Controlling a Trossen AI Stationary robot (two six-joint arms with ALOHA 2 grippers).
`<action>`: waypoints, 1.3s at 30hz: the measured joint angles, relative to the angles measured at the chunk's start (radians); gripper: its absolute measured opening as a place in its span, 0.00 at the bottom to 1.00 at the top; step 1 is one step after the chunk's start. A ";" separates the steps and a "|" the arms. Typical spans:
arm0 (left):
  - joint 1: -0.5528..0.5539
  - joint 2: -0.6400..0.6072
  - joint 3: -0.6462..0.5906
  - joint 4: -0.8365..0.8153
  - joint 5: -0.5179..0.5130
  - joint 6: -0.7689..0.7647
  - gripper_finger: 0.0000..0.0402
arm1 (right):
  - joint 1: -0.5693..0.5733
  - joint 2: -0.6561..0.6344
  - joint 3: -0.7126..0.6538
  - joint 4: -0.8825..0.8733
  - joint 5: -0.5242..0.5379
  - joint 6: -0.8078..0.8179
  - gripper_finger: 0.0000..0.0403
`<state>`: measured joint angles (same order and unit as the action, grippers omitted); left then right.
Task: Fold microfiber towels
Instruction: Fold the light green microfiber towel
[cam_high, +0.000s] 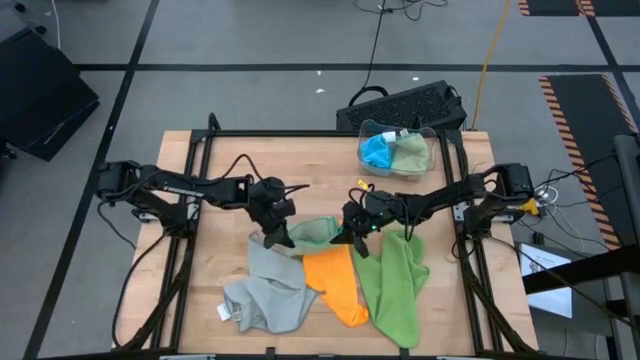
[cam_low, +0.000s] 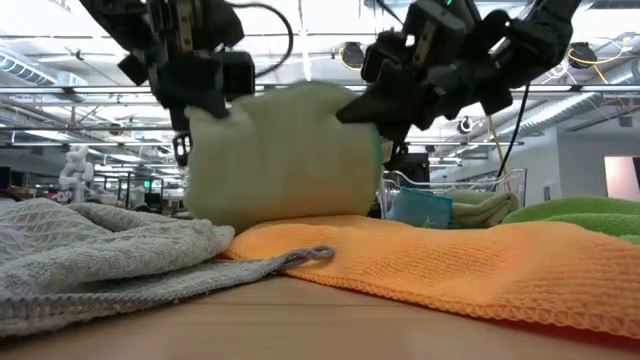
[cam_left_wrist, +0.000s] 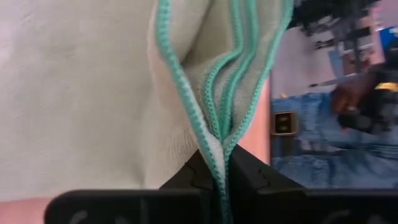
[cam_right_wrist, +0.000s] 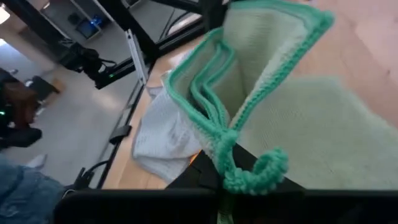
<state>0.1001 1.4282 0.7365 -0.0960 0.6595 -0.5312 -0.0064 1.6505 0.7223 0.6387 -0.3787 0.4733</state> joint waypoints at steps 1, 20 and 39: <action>0.005 0.011 -0.005 -0.002 -0.003 0.014 0.07 | -0.012 0.007 0.000 -0.001 -0.019 0.013 0.02; 0.092 0.320 -0.014 0.106 0.006 0.088 0.11 | -0.175 0.137 0.000 0.045 -0.067 0.369 0.08; 0.119 0.043 -0.015 -0.130 -0.205 0.000 0.51 | -0.169 0.136 0.000 -0.076 0.066 0.350 0.25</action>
<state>0.2195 1.4707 0.7216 -0.2263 0.4545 -0.5314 -0.1750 1.7866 0.7223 0.5623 -0.3122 0.8235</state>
